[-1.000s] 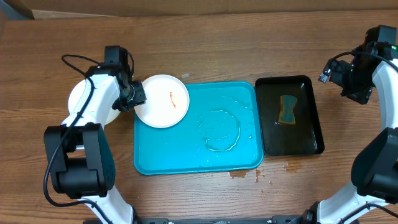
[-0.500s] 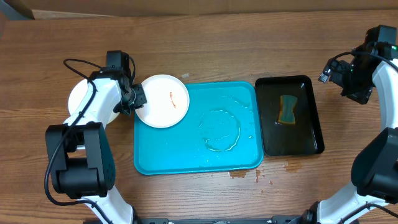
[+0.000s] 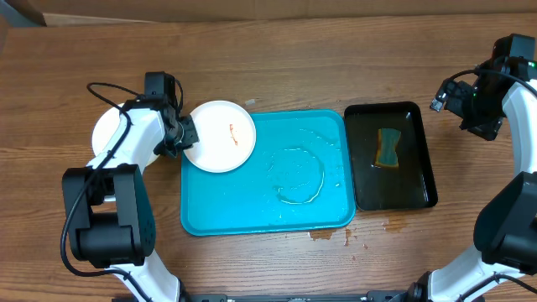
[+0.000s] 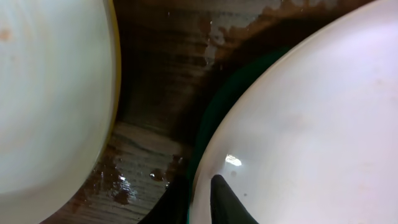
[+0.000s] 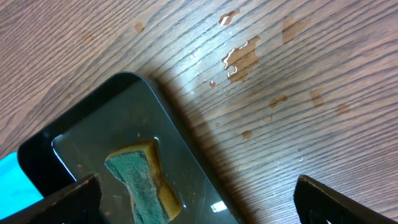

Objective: Clean dirty plates on tray and stack at the side
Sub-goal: 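Grip the white plate's rim and slide it to tray center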

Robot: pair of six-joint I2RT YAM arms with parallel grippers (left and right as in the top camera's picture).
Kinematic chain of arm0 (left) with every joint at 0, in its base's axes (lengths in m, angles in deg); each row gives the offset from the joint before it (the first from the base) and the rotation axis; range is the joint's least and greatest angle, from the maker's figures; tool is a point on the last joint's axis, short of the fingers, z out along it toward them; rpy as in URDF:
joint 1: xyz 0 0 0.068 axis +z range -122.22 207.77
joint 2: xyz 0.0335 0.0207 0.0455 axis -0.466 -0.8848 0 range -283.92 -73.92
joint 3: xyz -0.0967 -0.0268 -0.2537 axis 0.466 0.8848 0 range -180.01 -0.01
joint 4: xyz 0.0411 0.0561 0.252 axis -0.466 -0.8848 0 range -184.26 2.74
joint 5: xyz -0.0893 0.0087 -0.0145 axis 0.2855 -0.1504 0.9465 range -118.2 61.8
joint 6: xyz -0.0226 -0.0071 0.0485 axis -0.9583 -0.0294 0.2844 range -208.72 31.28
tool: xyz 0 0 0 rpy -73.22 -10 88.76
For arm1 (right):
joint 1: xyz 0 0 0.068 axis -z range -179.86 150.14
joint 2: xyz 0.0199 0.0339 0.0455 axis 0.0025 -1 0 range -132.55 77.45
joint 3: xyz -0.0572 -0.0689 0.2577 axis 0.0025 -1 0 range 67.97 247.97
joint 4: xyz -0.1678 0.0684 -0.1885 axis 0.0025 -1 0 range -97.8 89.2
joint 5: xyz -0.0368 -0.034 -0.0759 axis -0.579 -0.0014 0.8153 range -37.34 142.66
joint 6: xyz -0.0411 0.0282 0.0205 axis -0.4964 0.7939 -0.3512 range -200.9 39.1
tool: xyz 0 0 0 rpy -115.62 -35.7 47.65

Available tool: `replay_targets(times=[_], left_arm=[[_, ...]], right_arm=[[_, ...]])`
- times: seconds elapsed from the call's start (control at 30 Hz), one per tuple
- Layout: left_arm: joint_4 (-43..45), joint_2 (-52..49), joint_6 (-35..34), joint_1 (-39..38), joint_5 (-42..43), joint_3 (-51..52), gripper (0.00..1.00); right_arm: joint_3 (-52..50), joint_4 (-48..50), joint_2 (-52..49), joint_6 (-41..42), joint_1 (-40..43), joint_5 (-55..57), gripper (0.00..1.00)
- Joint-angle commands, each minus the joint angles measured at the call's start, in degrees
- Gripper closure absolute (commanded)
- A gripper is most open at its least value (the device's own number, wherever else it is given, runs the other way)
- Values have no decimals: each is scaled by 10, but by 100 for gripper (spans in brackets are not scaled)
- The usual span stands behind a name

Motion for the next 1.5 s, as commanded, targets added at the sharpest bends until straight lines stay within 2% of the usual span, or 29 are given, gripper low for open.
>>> replay_targets(times=[0.0,0.17,0.4,0.6,0.87,0.93,1.0,1.03,1.13,1.27,1.47], left_arm=[[5,4,-2,-1,-3,8,96],[3,4,-2,-1,33,8,96],[-45,4,18,-2,168,8,96],[-107,4,19,-21,179,9,96],[-116,4,19,-96,176,25,96],[-111,4,19,-116,158,25,87],[-107,4,15,-130,129,25,67],[-108,4,15,-135,115,25,63],[-114,4,16,-139,103,25,59],[-92,4,15,-139,71,25,58],[-65,4,15,-143,71,25,58]], right_arm=[[5,2,3,0,-2,-1,0],[5,2,3,0,-2,-1,0],[5,2,3,0,-2,-1,0],[5,2,3,0,-2,-1,0],[5,2,3,0,-2,-1,0],[5,2,3,0,-2,-1,0],[5,2,3,0,-2,-1,0],[5,2,3,0,-2,-1,0],[5,2,3,0,-2,-1,0],[5,2,3,0,-2,-1,0],[5,2,3,0,-2,-1,0]])
